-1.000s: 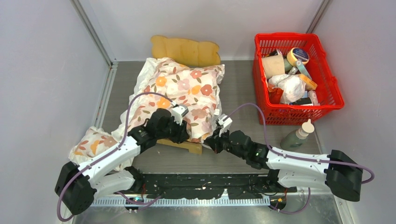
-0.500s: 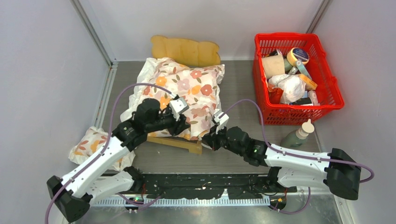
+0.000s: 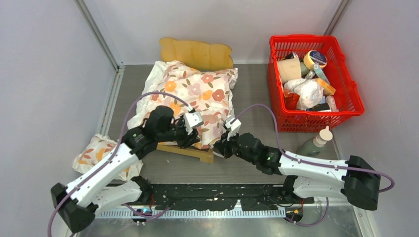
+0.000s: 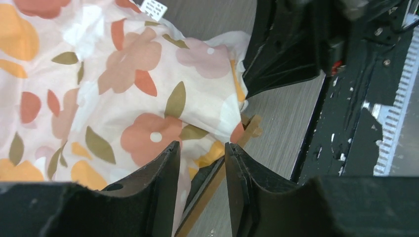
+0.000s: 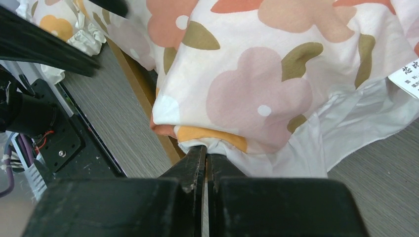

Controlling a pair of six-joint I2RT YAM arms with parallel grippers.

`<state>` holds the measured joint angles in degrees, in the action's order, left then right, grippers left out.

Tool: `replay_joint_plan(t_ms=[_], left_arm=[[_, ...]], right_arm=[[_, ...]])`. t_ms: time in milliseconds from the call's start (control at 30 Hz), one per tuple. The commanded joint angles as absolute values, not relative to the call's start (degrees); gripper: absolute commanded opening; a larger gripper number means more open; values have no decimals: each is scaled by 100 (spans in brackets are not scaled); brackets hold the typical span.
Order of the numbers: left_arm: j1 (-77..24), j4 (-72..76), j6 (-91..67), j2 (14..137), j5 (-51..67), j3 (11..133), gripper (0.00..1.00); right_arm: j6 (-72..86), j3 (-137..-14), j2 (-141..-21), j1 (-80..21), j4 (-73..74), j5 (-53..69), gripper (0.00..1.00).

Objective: Set up the pet bed
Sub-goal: Cross the ropes on the bed frame.

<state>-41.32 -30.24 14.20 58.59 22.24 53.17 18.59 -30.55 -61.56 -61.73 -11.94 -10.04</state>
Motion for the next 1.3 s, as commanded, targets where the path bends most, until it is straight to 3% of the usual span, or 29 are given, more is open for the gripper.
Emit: replay_joint_plan(t_ms=[0,233,500,667,1267], left_arm=[[-4174,-3016,929,5111,2188,5012,42],[-4330,-2625,757,5046,2635,4267,41],[-4398,-2119,848,5660,2098,4542,45],[-4517,-1933,695,5859,2637,4528,38],[-4634,-2052,1697,6977,1212,4936,37]], right_arm=[[2233,-3224,-6202,-6144,-1543,-1282,5],[2571,-3182,-6088,-6143,-1695,-1434,5],[2491,-3230,-5891,-6121,-1611,-1635,5],[2488,-3326,-5958,-6111,-1617,-1562,5],[2520,-3293,-5862,-6108,-1725,-1492,5]])
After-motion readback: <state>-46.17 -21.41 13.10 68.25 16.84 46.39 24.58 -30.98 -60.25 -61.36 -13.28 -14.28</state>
